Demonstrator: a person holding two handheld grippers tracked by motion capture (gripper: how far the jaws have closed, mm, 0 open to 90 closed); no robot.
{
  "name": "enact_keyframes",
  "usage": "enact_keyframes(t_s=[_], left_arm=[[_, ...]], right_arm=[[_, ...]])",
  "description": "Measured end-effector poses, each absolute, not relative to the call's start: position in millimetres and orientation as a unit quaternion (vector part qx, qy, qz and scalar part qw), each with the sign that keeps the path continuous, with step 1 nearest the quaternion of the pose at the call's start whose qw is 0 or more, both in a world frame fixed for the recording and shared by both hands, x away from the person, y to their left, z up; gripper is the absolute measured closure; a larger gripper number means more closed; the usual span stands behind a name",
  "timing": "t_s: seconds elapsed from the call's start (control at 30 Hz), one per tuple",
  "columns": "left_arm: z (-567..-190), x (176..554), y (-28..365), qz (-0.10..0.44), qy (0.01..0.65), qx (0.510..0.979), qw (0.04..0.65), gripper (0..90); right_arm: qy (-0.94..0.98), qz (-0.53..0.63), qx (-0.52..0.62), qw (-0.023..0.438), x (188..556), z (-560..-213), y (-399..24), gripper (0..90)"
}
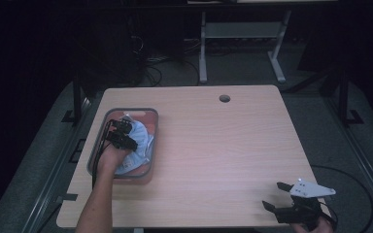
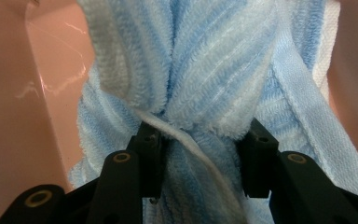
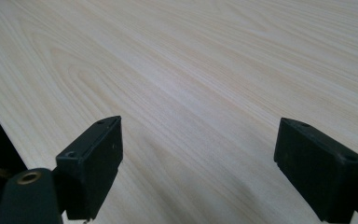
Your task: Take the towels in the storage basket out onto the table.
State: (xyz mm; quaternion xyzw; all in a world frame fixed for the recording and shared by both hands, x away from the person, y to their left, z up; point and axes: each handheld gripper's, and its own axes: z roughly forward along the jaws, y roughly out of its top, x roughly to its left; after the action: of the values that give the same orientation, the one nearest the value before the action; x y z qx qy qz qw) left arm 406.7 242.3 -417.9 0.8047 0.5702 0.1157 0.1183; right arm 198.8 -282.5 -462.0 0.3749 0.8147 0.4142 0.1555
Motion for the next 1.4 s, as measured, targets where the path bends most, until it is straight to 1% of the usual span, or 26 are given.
enact_keyframes(t_s=[0.5, 0.63, 0.67, 1.03, 1.27, 1.4], left_arm=[[-408.5, 402.7, 255.7, 0.097, 0.580, 0.794, 0.152, 61.5], [-402.7, 398.9, 258.9, 0.096, 0.580, 0.791, 0.171, 61.5], [-399.9, 396.7, 260.0, 0.095, 0.579, 0.789, 0.181, 61.5], [-385.3, 384.8, 258.3, 0.093, 0.559, 0.793, 0.222, 61.5], [-376.8, 377.7, 261.5, 0.085, 0.559, 0.788, 0.242, 61.4], [-375.7, 374.8, 263.7, 0.083, 0.556, 0.791, 0.244, 61.4]], right_arm=[[0.808, 0.416, 0.383, 0.163, 198.7, -460.1, -286.1, 14.9], [0.808, 0.416, 0.384, 0.163, 198.7, -460.4, -285.9, 14.8], [0.808, 0.416, 0.385, 0.163, 198.6, -459.8, -285.2, 14.8], [0.805, 0.417, 0.389, 0.163, 198.8, -459.1, -285.7, 14.8], [0.804, 0.419, 0.388, 0.163, 199.9, -458.4, -286.0, 14.8], [0.802, 0.422, 0.392, 0.161, 200.4, -458.5, -286.0, 14.8]])
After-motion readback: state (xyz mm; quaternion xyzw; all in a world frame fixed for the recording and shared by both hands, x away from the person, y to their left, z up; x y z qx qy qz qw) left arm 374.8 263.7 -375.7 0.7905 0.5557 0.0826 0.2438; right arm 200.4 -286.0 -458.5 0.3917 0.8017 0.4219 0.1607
